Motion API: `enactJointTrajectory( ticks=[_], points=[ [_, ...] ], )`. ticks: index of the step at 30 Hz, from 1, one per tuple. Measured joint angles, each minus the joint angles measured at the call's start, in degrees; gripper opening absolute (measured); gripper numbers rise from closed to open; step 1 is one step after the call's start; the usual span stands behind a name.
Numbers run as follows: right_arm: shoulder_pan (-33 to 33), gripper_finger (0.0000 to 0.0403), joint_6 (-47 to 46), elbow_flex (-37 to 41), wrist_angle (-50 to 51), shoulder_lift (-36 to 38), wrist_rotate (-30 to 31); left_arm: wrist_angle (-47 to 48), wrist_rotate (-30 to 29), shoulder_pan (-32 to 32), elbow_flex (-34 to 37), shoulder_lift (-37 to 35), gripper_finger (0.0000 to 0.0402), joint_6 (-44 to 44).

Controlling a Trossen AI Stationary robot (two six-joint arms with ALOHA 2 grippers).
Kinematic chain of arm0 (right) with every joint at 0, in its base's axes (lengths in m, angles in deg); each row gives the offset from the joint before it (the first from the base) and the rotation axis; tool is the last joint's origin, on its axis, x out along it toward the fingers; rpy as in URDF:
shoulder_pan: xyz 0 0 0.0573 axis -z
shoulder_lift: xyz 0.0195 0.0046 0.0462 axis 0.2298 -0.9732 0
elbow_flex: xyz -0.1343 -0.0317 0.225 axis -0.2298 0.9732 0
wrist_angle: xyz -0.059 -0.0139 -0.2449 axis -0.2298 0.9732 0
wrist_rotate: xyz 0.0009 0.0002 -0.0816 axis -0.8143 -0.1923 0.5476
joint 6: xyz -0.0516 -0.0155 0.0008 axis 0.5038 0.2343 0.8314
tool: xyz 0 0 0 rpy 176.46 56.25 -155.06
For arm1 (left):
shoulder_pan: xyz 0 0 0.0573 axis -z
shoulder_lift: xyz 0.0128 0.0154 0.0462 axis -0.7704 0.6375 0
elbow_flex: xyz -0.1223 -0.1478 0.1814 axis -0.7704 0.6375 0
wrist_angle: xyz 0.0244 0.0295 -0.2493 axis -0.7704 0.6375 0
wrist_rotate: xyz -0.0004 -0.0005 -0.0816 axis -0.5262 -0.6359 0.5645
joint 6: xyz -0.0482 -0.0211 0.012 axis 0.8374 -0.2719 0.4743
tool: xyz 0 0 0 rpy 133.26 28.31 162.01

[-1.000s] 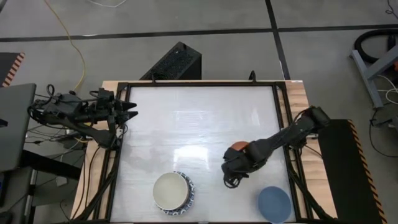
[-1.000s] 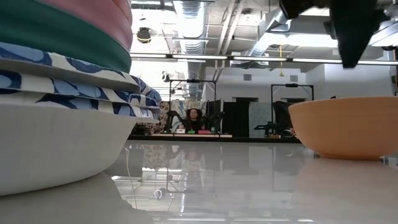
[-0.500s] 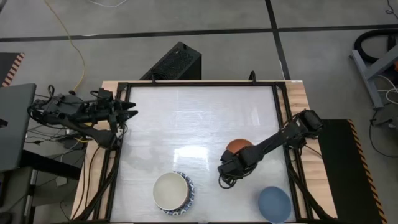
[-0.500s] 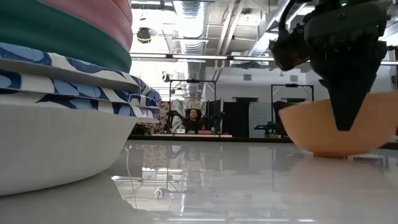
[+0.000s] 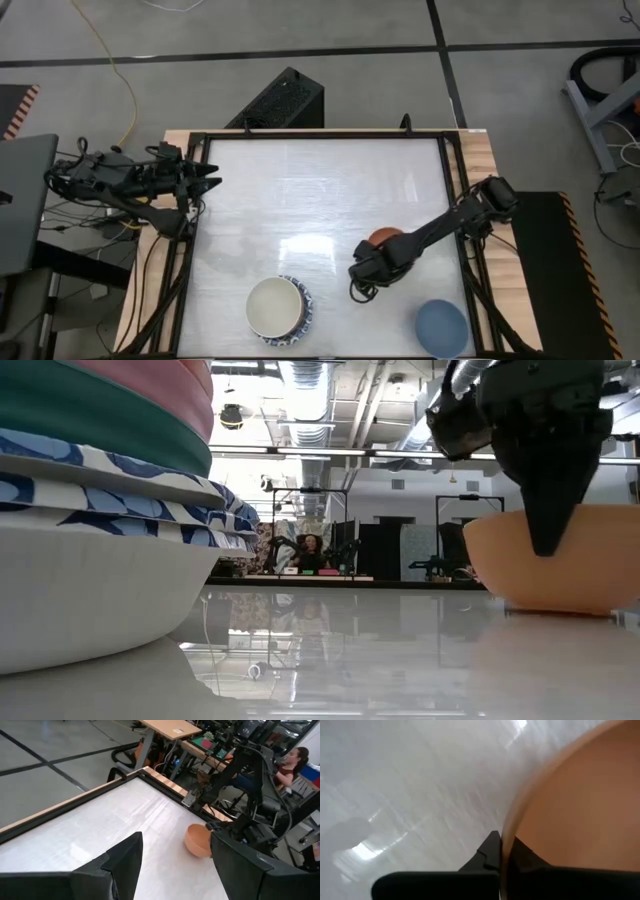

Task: Nest bowls inside each other
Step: Stack the yellow bowl on top of the white bowl

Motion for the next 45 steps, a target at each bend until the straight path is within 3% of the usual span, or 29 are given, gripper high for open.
enactJointTrajectory(
  ticks=[5, 10, 13, 16, 23, 26, 29, 39, 45],
  points=[
    [0.2, 0.0007, 6.7, -6.1, 1.4, -0.2, 0.5, 1.0, -0.9, 0.0, 0.0, 0.0, 0.0221, 0.5],
    [1.6, 0.0007, 20.7, -14.1, 0.3, -0.4, 2.3, 1.6, -1.1, 0.0, 0.0, 0.7, 0.0221, 0.8],
    [2.2, 0.0007, 32.9, -19.1, -0.2, -0.4, 7.3, 1.6, -1.0, 0.0, 0.0, 1.2, 0.0221, 0.9],
    [2.4, 0.0007, 48.0, -23.7, -2.9, -0.4, 8.2, 1.6, -1.0, 0.0, 0.0, 1.7, 0.0221, 0.9],
    [1.5, 0.0007, 79.8, -29.2, -12.9, -0.4, 7.7, 1.6, -1.0, 0.0, 0.0, 2.3, 0.0221, 0.9],
    [1.4, 0.0007, 90.5, -29.7, -16.2, -0.4, 2.4, 1.6, -1.0, 0.0, 0.0, 2.3, 0.0221, 0.9],
    [1.4, 0.0007, 94.4, -29.7, -18.9, -0.4, -2.1, 1.6, -1.0, 0.0, 0.0, 2.3, 0.0221, 1.1],
    [1.1, 0.0008, 97.9, -29.7, -23.3, -0.7, -7.1, 1.5, -3.1, 0.0, 0.0, 2.3, 0.0221, 1.4],
    [1.6, 0.0008, 102.3, -36.3, -22.9, -7.2, -9.8, 1.6, -3.1, 0.0, 0.0, 2.3, 0.0221, 3.2]
  ],
)
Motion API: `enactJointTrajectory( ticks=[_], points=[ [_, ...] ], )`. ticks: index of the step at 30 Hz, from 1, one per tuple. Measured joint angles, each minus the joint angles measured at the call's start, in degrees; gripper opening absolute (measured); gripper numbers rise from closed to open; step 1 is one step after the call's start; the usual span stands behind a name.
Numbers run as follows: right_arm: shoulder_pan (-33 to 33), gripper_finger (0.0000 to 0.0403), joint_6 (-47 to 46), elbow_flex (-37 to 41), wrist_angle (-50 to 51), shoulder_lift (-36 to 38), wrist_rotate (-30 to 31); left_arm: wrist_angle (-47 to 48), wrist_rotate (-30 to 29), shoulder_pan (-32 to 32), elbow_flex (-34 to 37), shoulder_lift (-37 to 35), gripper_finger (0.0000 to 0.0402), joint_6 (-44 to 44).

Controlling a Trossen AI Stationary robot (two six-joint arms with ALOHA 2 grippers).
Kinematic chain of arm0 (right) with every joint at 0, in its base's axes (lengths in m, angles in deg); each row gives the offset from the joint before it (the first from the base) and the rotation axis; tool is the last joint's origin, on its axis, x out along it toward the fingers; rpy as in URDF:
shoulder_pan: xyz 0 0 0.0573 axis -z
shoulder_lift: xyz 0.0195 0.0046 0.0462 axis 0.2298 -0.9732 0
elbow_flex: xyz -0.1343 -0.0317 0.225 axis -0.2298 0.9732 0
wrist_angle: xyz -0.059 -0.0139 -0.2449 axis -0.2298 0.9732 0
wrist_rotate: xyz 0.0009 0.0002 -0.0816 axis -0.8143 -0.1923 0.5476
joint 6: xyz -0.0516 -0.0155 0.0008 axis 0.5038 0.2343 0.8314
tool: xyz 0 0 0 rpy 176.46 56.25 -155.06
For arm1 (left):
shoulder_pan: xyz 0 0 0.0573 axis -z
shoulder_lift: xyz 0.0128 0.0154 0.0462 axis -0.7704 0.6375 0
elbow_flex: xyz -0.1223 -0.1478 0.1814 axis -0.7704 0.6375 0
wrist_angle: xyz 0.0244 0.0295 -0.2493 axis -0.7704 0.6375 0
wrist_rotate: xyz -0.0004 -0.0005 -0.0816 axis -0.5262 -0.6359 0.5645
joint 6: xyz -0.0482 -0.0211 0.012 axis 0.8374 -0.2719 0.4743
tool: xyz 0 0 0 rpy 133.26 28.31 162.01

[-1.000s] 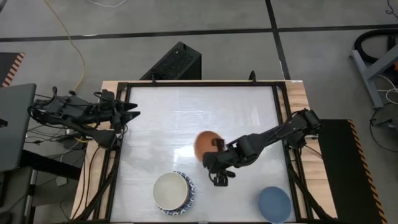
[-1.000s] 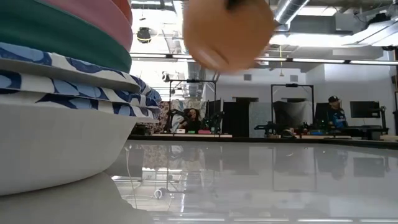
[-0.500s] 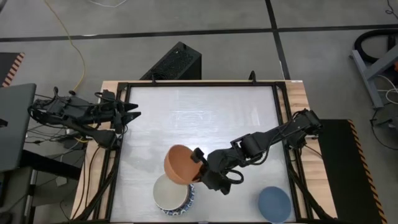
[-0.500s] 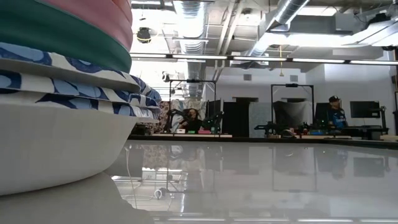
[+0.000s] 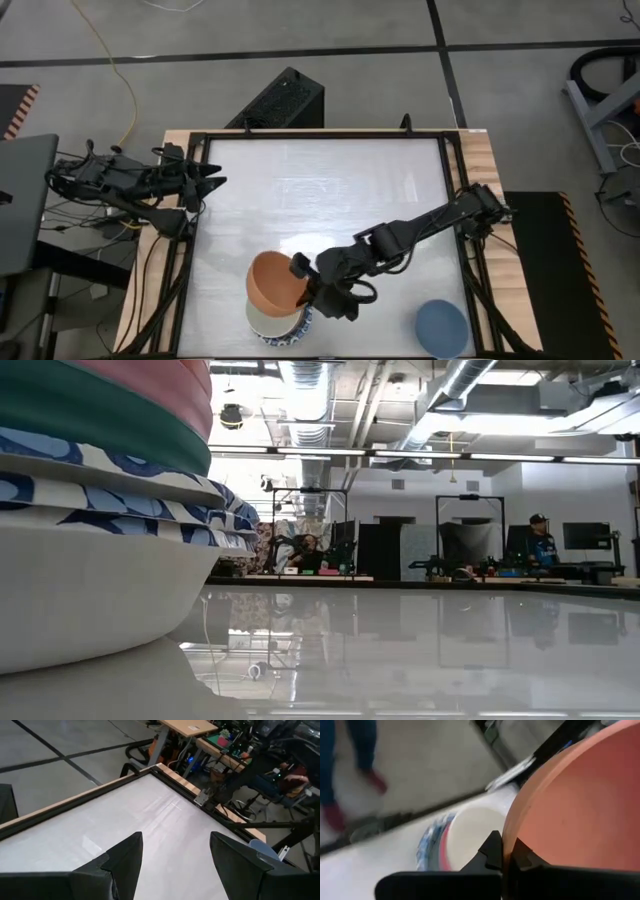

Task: Nest bowls inside each other
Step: Stack the yellow bowl on top of the white bowl

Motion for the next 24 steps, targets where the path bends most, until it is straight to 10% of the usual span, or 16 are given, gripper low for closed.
enactJointTrajectory(
  ticks=[12, 24],
  points=[
    [1.1, 0.0008, 8.6, -23.6, 24.7, -12.8, 0.0, 1.6, 0.0, 0.0, 0.0, 0.0, 0.0221, 1.4],
    [1.0, 0.0008, 8.9, -25.0, 30.1, -13.8, 1.5, 1.8, -0.1, 0.0, 0.0, 0.0, 0.0221, 0.2]
  ],
)
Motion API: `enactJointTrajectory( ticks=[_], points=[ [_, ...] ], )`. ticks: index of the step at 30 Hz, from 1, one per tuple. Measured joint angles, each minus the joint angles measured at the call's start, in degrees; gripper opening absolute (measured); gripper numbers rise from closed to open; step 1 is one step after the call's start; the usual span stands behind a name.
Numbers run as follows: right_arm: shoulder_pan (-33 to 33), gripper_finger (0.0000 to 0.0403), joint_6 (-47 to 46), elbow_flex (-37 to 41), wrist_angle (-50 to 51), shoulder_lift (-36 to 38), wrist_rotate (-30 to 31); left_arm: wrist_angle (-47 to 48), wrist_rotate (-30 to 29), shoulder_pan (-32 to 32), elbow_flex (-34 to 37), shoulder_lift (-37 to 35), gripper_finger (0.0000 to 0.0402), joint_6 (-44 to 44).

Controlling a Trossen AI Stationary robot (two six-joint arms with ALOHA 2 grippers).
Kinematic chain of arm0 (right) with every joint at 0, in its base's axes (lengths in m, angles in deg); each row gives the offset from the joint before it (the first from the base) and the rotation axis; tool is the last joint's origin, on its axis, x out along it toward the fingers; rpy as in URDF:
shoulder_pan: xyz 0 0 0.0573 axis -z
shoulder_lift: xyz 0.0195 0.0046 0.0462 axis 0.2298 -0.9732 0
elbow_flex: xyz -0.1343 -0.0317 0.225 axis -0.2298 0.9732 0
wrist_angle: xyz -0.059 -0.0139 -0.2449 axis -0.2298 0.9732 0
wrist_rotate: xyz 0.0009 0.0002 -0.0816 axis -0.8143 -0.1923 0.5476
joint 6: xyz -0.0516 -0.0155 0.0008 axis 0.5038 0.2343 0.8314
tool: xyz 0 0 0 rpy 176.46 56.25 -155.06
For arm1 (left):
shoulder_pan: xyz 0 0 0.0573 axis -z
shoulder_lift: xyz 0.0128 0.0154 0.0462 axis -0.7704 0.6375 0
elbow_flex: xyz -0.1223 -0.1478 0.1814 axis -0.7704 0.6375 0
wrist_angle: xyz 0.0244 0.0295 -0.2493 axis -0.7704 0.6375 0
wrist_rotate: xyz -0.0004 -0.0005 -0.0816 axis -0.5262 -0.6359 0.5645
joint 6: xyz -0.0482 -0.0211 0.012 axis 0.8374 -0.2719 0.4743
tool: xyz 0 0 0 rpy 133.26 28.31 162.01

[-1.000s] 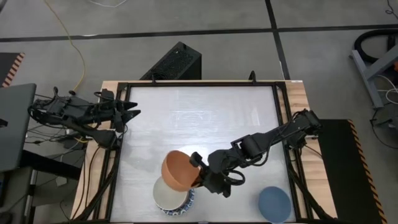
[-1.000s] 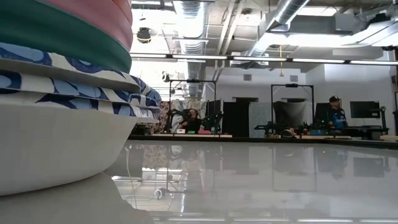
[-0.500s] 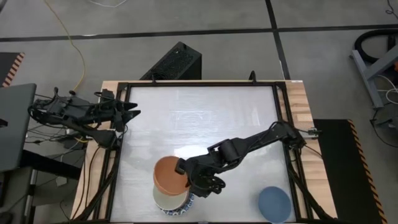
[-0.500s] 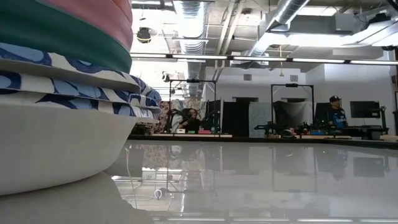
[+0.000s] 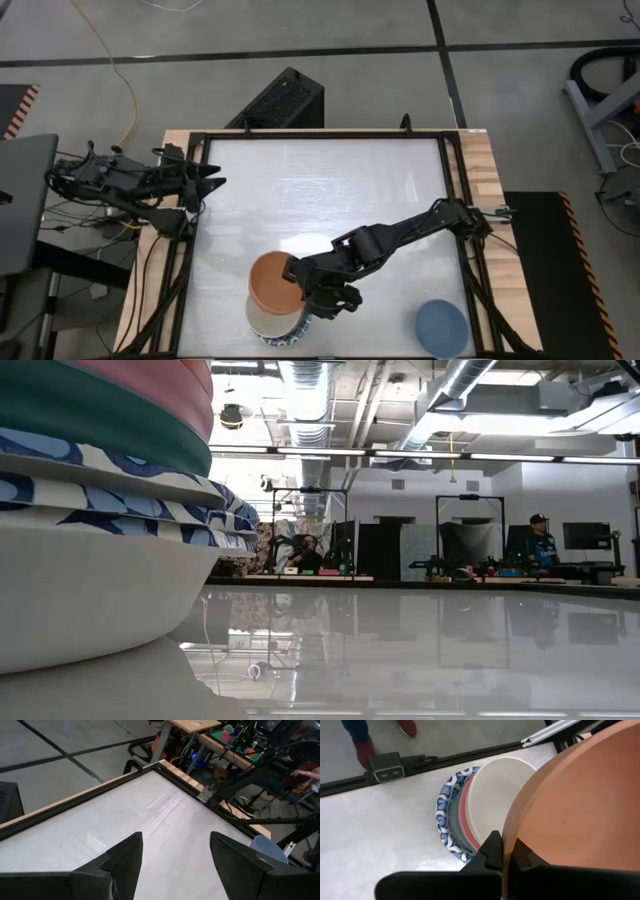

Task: Nest bowls inside each other
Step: Stack the yellow bowl on top of the white bowl

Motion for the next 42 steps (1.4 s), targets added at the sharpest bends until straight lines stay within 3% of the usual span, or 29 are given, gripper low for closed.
enactJointTrajectory(
  ticks=[6, 16, 29, 42],
  points=[
    [0.0, 0.0008, 1.0, 0.3, -0.5, 0.0, 0.0, 0.8, -0.1, 0.0, 0.0, 0.0, 0.0221, 0.0],
    [0.1, 0.0009, 2.7, 7.4, -3.9, 0.0, 0.0, 0.8, -0.9, 0.0, 0.0, 0.0, 0.0221, 0.0],
    [0.4, 0.0009, 6.8, 7.2, -9.6, -1.3, -1.4, 0.8, -0.9, 0.0, 0.0, 0.0, 0.0221, 0.0],
    [-1.0, 0.0011, 9.5, 7.3, -7.5, -5.0, -1.6, 1.7, -0.9, 0.0, 0.0, 0.0, 0.0221, 0.0]
  ],
)
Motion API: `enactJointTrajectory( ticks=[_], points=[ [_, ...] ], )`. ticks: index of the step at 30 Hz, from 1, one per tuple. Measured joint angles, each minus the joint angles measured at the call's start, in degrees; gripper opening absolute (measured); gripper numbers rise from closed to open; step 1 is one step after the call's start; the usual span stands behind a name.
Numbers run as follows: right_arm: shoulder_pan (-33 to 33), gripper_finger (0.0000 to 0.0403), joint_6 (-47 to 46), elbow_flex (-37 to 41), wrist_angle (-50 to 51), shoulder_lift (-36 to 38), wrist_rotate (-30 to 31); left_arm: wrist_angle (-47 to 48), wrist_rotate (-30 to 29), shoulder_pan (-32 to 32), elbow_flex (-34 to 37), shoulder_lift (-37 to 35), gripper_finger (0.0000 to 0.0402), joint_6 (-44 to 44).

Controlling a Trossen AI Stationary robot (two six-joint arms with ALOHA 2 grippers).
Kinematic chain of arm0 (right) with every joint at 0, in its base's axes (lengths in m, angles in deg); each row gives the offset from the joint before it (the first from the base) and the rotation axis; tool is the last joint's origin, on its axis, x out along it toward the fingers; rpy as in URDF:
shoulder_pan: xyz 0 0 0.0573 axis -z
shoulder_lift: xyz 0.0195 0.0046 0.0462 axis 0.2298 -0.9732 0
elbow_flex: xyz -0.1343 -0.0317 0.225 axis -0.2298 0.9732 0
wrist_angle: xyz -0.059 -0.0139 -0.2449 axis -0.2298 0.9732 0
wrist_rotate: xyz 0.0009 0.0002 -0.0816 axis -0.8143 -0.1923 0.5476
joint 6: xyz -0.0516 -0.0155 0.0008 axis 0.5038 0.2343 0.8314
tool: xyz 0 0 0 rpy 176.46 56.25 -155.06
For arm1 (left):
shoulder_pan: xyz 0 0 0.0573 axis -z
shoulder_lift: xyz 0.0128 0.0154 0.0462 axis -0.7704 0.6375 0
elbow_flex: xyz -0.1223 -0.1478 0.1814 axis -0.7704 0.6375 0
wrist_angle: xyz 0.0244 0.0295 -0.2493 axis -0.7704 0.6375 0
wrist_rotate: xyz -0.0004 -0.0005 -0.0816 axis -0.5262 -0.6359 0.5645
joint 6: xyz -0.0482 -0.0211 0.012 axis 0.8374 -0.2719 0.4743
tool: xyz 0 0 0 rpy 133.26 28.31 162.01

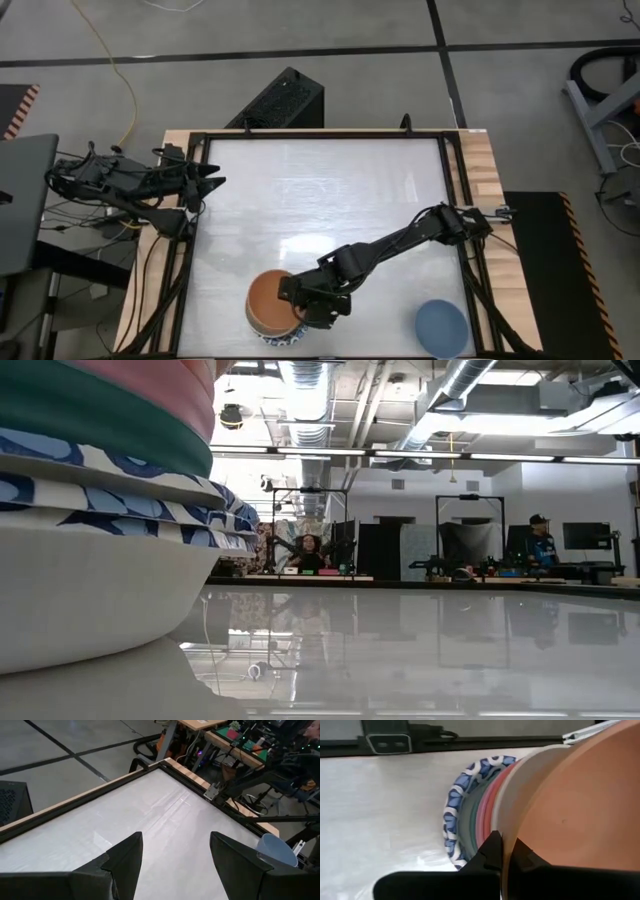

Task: Nest bowls inside each other
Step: Stack the yellow bowl on top of the white bowl

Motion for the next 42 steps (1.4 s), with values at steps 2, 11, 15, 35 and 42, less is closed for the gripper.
enactJointTrajectory(
  ticks=[2, 11, 15, 35, 42],
  points=[
    [0.1, 0.0017, -0.2, 0.0, -0.1, 0.0, 0.0, 0.0, 0.0, 0.0, 0.0, 0.0, 0.0221, 0.0],
    [0.0, 0.0055, -4.6, 0.0, -0.8, 0.0, 0.0, 0.1, 0.0, 0.0, 0.0, 0.0, 0.0221, 0.0],
    [0.3, 0.0066, -8.6, 0.0, -2.0, 0.0, 0.0, 0.1, 0.0, 0.0, 0.0, 0.0, 0.0221, 0.0],
    [0.9, 0.0218, -17.0, 0.0, -7.7, 0.6, -0.9, 0.4, 0.0, 0.0, 0.0, 0.0, 0.0221, -0.3],
    [0.6, 0.0225, -18.3, 0.0, -6.4, 2.5, -1.4, 0.5, 0.1, 0.0, 0.0, 0.0, 0.0221, -0.2]
  ],
)
